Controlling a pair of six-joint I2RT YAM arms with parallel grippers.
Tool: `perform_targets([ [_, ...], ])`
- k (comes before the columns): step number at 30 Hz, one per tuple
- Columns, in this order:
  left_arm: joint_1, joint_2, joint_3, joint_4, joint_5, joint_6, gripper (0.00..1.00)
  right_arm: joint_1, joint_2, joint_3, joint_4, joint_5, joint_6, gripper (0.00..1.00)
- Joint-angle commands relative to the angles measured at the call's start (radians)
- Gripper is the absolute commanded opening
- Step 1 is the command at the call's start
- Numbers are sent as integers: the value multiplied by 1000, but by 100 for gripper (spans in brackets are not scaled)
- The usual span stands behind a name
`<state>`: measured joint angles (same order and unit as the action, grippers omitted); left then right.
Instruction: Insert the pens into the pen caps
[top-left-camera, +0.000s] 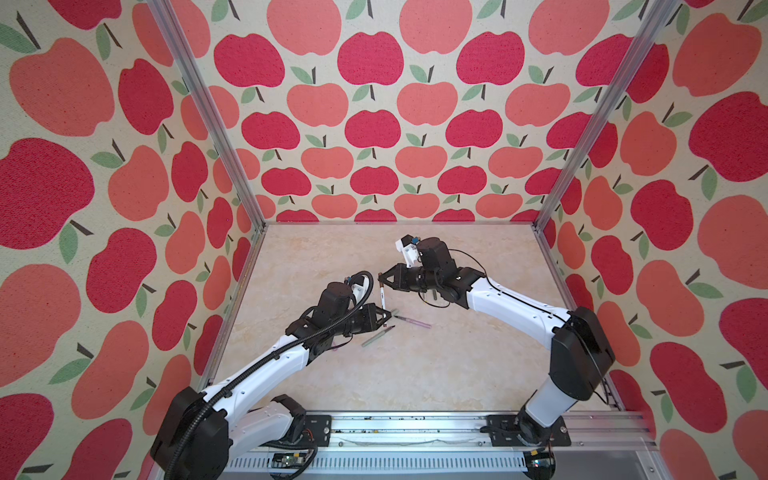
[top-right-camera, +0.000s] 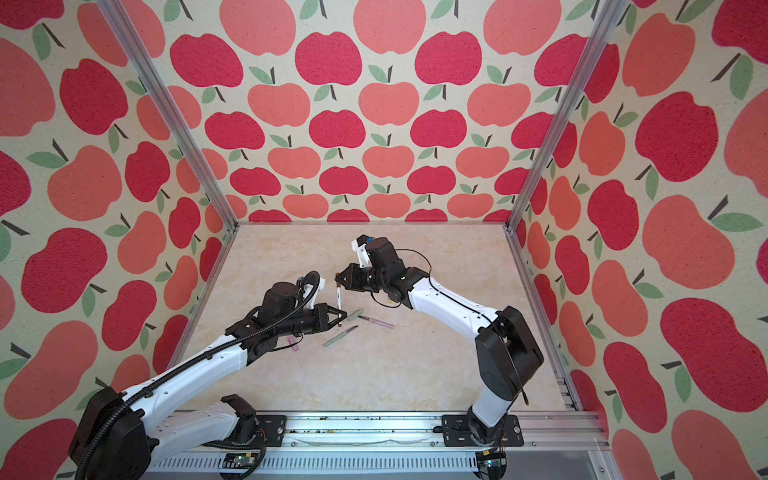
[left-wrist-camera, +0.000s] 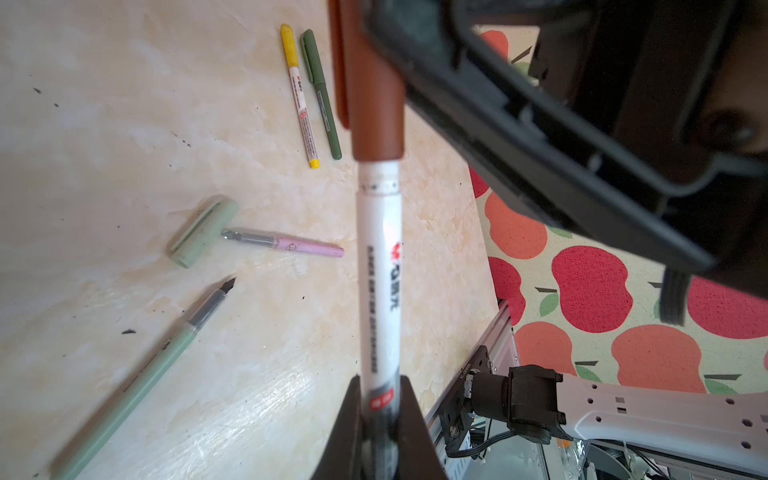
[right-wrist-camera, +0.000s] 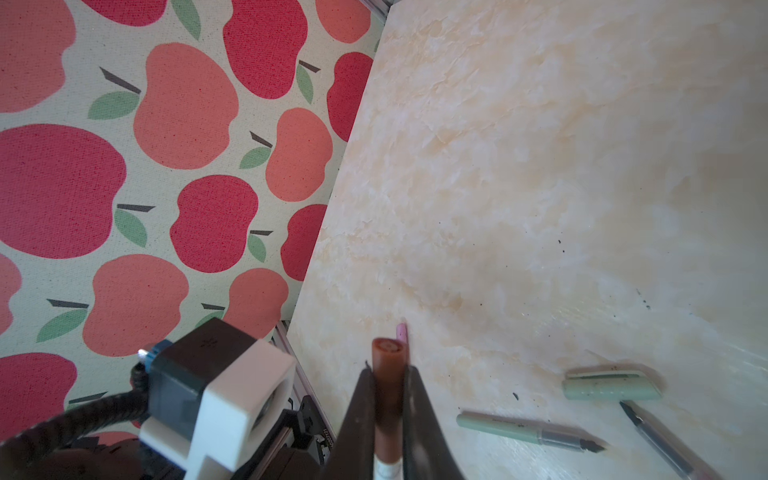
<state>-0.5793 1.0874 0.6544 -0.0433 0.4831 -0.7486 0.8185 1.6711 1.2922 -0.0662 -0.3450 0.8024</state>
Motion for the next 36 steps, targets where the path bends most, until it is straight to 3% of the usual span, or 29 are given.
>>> perform_targets([
  [1,20,-44,5,24,-81,35,0,26,-33,-30,-29,-7,18,4],
  [8,49,-65,44,38,-123,165,0,39,-39,-41,-47,-10,34,4],
  [18,142,-41,177,23,-63,340,0,60,-39,-40,-134,-17,12,4],
  [36,212,76,348,93,-2,382,0,122,13,-75,-145,-21,30,3],
])
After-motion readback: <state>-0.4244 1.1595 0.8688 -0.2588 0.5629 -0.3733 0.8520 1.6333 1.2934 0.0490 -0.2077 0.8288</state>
